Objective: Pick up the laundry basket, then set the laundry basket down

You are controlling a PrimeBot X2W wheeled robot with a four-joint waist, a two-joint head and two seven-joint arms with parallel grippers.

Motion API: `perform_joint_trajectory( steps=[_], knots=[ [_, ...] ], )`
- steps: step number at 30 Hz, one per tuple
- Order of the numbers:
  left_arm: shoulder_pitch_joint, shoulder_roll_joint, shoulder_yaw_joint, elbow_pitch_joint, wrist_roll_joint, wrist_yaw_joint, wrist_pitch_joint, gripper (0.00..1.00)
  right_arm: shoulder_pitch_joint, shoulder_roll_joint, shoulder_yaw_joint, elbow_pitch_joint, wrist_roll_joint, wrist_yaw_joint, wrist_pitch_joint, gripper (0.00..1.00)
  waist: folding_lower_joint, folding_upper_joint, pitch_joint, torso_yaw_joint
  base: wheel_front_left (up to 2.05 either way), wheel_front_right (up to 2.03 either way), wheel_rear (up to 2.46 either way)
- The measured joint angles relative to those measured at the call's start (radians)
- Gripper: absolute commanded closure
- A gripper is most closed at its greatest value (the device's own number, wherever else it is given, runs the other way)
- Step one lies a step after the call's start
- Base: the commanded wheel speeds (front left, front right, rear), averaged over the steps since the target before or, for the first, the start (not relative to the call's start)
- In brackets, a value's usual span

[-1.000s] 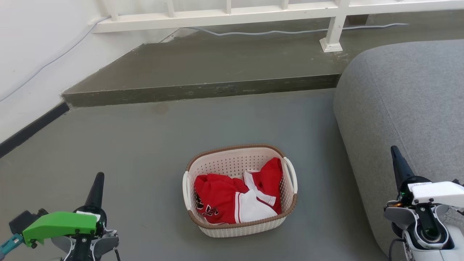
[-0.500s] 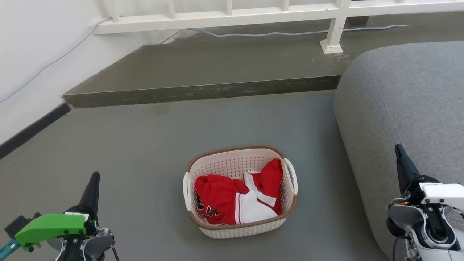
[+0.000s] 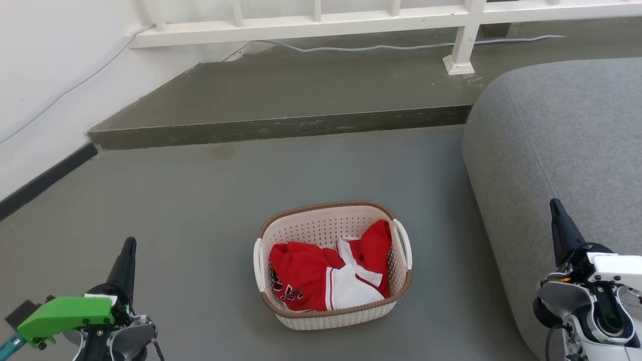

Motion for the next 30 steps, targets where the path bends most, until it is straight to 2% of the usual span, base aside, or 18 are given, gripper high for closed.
perform_joint_trajectory(
  steps=[30],
  knots=[
    [0.0, 0.0, 0.002, -0.002, 0.0, 0.0, 0.0, 1.0, 0.0, 0.0, 0.0, -0.002, 0.0, 0.0, 0.0, 1.0, 0.0, 0.0, 0.0, 0.0, 0.0, 0.0, 0.0]
  ],
)
